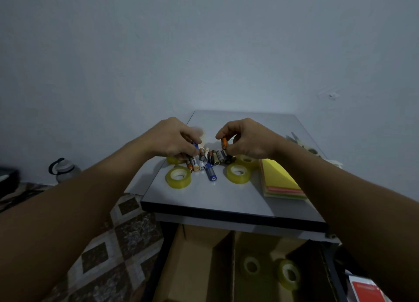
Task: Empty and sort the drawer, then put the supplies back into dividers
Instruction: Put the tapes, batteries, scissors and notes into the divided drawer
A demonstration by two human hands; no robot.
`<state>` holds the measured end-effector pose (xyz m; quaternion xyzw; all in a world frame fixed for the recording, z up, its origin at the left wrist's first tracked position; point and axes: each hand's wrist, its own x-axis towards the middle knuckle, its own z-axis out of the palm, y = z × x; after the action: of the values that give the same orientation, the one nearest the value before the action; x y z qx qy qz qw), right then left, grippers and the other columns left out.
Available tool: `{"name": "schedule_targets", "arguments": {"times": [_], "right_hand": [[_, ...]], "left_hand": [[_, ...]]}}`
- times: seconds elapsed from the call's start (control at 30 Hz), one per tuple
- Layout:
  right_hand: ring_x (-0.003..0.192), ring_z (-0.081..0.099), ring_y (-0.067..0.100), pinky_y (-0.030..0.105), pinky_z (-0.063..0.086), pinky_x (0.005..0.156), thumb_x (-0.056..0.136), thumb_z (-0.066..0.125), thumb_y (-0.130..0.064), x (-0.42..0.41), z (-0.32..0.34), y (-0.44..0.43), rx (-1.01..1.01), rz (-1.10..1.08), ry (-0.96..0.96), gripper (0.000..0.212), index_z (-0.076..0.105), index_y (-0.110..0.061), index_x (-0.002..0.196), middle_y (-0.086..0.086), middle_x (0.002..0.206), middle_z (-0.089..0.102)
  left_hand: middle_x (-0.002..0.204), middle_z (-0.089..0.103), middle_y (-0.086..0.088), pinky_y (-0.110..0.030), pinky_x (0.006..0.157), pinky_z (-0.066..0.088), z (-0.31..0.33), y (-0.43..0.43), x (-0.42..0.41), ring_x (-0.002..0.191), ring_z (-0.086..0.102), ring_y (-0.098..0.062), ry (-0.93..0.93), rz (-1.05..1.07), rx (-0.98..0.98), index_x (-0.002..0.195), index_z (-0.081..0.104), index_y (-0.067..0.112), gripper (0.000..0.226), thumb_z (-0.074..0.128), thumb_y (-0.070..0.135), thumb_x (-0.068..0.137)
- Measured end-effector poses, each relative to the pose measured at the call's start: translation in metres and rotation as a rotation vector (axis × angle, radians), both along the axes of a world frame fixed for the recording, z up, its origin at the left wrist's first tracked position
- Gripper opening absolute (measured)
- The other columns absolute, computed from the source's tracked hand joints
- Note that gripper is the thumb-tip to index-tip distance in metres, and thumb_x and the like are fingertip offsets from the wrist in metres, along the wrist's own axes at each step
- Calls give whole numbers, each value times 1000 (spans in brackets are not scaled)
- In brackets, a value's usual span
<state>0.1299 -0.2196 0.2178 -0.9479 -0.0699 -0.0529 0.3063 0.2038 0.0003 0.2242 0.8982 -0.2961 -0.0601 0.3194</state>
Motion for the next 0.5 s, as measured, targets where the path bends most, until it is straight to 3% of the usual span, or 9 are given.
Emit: {"name": "schedule_targets", "arguments": {"times": [0.17,0.33,0.5], "right_hand": [[73,62,1,17,45,69,78,76,-9,-17,9,5,10,-24,-33,40,68,-23,115,-7,103,70],[74,65,7,24,50,72,78,75,-6,-51,19,14,69,-21,-66,38,69,-22,112,-6,101,71],[84,68,7,15,52,71,81,71,-5,-100,24,31,91,13,-99,38,68,-24,114,-9,103,70]], "left_hand": [[95,75,-3,-14,57,52,8,11,-16,71,72,-8,6,-11,-85,106,78,16,32,85,13,75],[94,72,11,-17,62,55,16,32,-55,74,73,-7,61,-65,-206,110,76,12,32,82,6,78],[93,77,-7,-27,71,62,14,57,-108,77,75,-21,86,-110,-291,104,78,17,28,82,8,78]]}}
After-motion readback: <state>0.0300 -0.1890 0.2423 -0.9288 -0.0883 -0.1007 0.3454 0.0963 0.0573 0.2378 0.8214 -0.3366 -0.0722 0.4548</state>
